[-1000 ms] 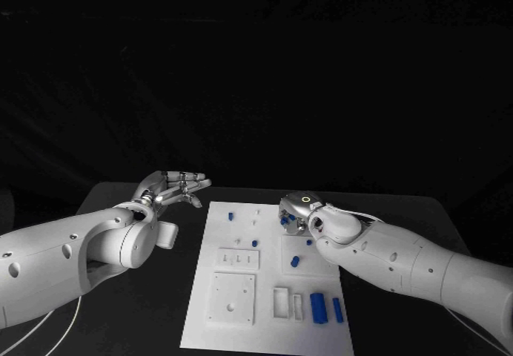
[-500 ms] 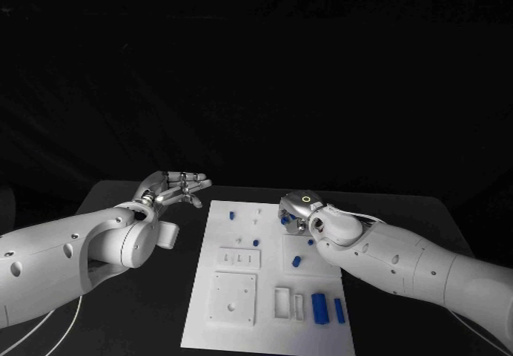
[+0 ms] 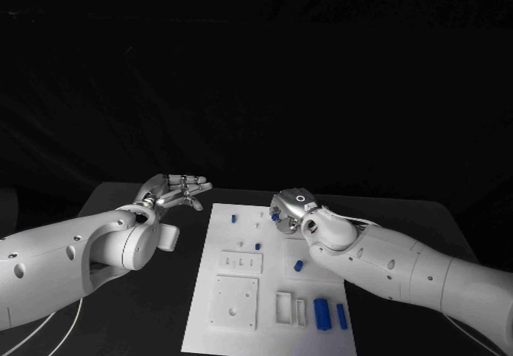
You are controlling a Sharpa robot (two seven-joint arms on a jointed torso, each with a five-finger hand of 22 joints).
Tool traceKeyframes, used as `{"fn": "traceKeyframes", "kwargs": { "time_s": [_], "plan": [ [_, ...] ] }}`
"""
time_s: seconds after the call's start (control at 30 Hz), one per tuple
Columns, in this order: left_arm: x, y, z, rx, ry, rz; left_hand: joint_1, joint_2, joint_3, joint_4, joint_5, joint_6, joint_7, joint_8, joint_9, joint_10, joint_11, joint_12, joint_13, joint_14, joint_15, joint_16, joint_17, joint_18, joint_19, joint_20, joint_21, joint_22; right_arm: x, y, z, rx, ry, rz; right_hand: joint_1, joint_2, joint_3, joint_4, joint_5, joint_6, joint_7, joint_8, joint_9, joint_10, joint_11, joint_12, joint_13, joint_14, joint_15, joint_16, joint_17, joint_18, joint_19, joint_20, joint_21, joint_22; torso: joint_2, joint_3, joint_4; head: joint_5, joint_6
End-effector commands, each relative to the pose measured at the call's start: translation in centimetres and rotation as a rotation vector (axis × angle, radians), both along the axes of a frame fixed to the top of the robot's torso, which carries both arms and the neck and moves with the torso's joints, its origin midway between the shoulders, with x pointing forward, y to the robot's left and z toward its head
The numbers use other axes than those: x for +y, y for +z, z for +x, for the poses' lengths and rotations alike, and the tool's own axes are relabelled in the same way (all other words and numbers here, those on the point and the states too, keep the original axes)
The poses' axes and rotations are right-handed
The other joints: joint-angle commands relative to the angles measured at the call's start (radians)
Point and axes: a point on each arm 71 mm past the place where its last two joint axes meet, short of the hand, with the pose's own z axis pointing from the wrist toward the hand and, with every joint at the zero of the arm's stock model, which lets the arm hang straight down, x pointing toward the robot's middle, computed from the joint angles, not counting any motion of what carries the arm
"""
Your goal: Assemble the parts on the task board
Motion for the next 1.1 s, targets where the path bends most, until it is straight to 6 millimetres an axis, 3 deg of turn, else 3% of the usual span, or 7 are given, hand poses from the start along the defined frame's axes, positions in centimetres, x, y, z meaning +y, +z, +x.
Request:
{"fn": "traceKeyframes", "kwargs": {
  "time_s": [0.03, 0.27, 0.43, 0.6, 0.9, 1.07, 1.1],
  "plan": [
    [-0.3, 0.2, 0.0, -0.010, -0.010, 0.000, 0.002, -0.004, -0.001, 0.005, 0.002, 0.005, -0.002, 0.004, 0.001, -0.007, 0.001, 0.001, 0.001, -0.003, -0.004, 0.007, -0.001, 0.016, -0.004, 0.000, 0.000, 0.001, 0.3, 0.3, 0.2, -0.034, -0.031, 0.006, -0.001, 0.003, 0.006, 0.001, 0.006, 0.006, -0.002, 0.004, 0.001, 0.034, -0.029, 0.002, 0.005, -0.001, -0.004, 0.003, -0.001, 0.017, 0.009, 0.000, -0.004, 0.004, 0.003, -0.0009, 0.0025, 0.001, 0.003],
    [-0.8, 0.3, 0.0, -0.009, -0.022, -0.003, 0.001, -0.003, -0.002, 0.004, 0.002, 0.006, -0.002, 0.004, 0.001, -0.006, 0.001, 0.001, 0.001, -0.003, -0.004, 0.010, -0.001, 0.016, -0.004, 0.000, 0.000, 0.002, 1.7, 0.3, 0.6, -0.044, -0.035, 0.014, 0.000, 0.002, 0.008, 0.000, 0.006, 0.005, -0.001, 0.003, 0.002, 0.032, -0.029, 0.004, 0.005, -0.002, -0.004, 0.005, -0.009, 0.017, 0.017, 0.001, -0.034, 0.042, 0.005, -0.0021, 0.0050, 0.003, 0.005],
    [-1.2, 0.3, 0.0, -0.011, -0.031, -0.004, -0.004, -0.006, -0.005, 0.006, 0.002, 0.005, -0.002, 0.004, 0.001, -0.007, 0.001, 0.001, 0.001, -0.003, -0.003, 0.012, -0.001, 0.015, -0.004, 0.000, 0.000, 0.002, 2.2, 0.1, 0.9, -0.052, -0.038, 0.017, -0.001, 0.003, 0.008, 0.000, 0.006, 0.005, -0.001, 0.004, 0.002, 0.033, -0.029, 0.003, 0.005, -0.001, -0.004, 0.008, -0.013, 0.017, 0.028, 0.000, -0.063, 0.075, 0.010, -0.0059, 0.0138, 0.002, 0.005],
    [-1.3, 0.5, 0.0, -0.016, -0.036, -0.001, -0.006, -0.010, -0.006, 0.009, 0.002, 0.006, -0.003, 0.004, 0.001, -0.006, 0.001, 0.001, 0.001, -0.004, -0.003, 0.013, -0.001, 0.015, -0.004, 0.001, 0.000, 0.002, 2.5, 0.1, 1.1, -0.067, -0.044, 0.029, -0.001, 0.001, 0.011, 0.000, 0.008, 0.007, -0.002, 0.004, 0.001, 0.033, -0.030, 0.003, 0.005, -0.001, -0.004, 0.009, -0.014, 0.017, 0.032, 0.000, -0.072, 0.087, 0.015, -0.0102, 0.0182, -0.002, 0.008],
    [-1.6, 0.6, 0.1, -0.017, -0.042, 0.000, -0.004, -0.014, -0.001, 0.018, 0.002, 0.006, -0.003, 0.004, 0.001, -0.006, 0.001, 0.001, 0.001, -0.004, -0.004, 0.016, -0.002, 0.015, -0.003, 0.000, 0.000, 0.003, 2.9, 0.1, 1.3, -0.075, -0.045, 0.036, -0.001, 0.000, 0.013, 0.000, 0.008, 0.006, -0.002, 0.003, 0.000, 0.033, -0.029, 0.003, 0.005, -0.001, -0.004, 0.009, -0.016, 0.017, 0.037, 0.000, -0.088, 0.109, 0.022, -0.0156, 0.0248, -0.005, 0.013],
    [-1.7, 0.6, 0.1, -0.017, -0.044, 0.000, -0.004, -0.014, -0.001, 0.018, 0.002, 0.006, -0.003, 0.004, 0.001, -0.006, 0.001, 0.001, 0.001, -0.004, -0.004, 0.016, -0.002, 0.015, -0.003, 0.000, 0.000, 0.003, 2.7, -0.1, 1.5, -0.074, -0.051, 0.029, -0.001, 0.000, 0.013, 0.000, 0.008, 0.006, -0.002, 0.003, 0.000, 0.033, -0.029, 0.003, 0.005, -0.001, -0.004, 0.009, -0.016, 0.017, 0.037, 0.000, -0.088, 0.109, 0.025, -0.0169, 0.0245, -0.005, 0.013],
    [-1.7, 0.6, 0.1, -0.016, -0.044, 0.000, -0.004, -0.014, -0.001, 0.018, 0.002, 0.006, -0.003, 0.004, 0.001, -0.006, 0.001, 0.001, 0.001, -0.004, -0.004, 0.016, -0.002, 0.015, -0.003, 0.000, 0.000, 0.003, 2.7, -0.1, 1.5, -0.074, -0.052, 0.028, -0.002, 0.000, 0.012, 0.000, 0.008, 0.007, -0.002, 0.003, -0.001, 0.033, -0.030, 0.003, 0.005, -0.002, -0.004, 0.010, -0.018, 0.016, 0.046, 0.000, -0.116, 0.140, 0.025, -0.0175, 0.0248, -0.006, 0.013]
  ]
}}
